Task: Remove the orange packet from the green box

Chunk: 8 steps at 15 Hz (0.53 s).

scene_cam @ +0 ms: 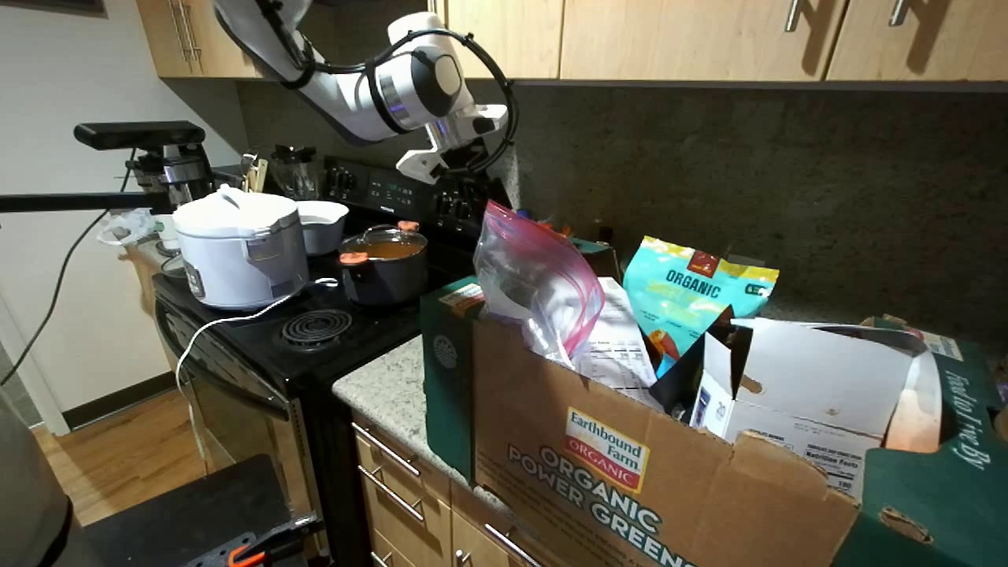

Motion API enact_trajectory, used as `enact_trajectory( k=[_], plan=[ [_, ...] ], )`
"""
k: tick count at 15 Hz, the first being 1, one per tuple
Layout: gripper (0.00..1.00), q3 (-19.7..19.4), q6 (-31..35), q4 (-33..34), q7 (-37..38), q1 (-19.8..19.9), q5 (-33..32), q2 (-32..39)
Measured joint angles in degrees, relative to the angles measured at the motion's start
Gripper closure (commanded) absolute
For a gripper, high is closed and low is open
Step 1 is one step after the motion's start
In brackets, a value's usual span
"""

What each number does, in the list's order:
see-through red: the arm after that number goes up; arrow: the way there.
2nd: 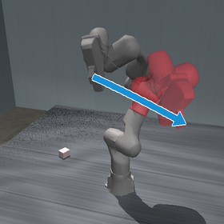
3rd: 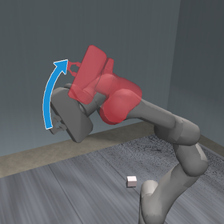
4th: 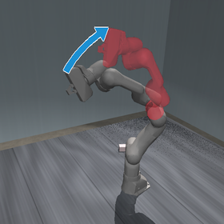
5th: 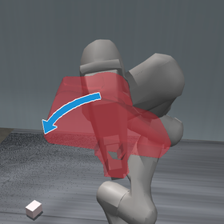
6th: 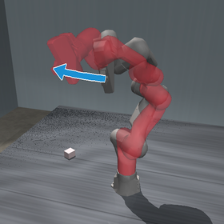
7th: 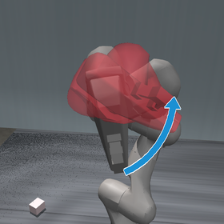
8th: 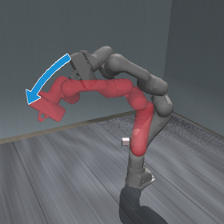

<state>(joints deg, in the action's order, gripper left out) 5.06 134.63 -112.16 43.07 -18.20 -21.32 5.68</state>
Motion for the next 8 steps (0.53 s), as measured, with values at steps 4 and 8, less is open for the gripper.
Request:
enact_trajectory(
  k=[4,8],
  plan=[
    [0.00,2.98,-4.19,-3.02,-0.03,0.16,2.91,-4.80],
    [0.00,5.09,-10.51,-4.65,-0.54,0.62,8.00,-8.74]
  ],
)
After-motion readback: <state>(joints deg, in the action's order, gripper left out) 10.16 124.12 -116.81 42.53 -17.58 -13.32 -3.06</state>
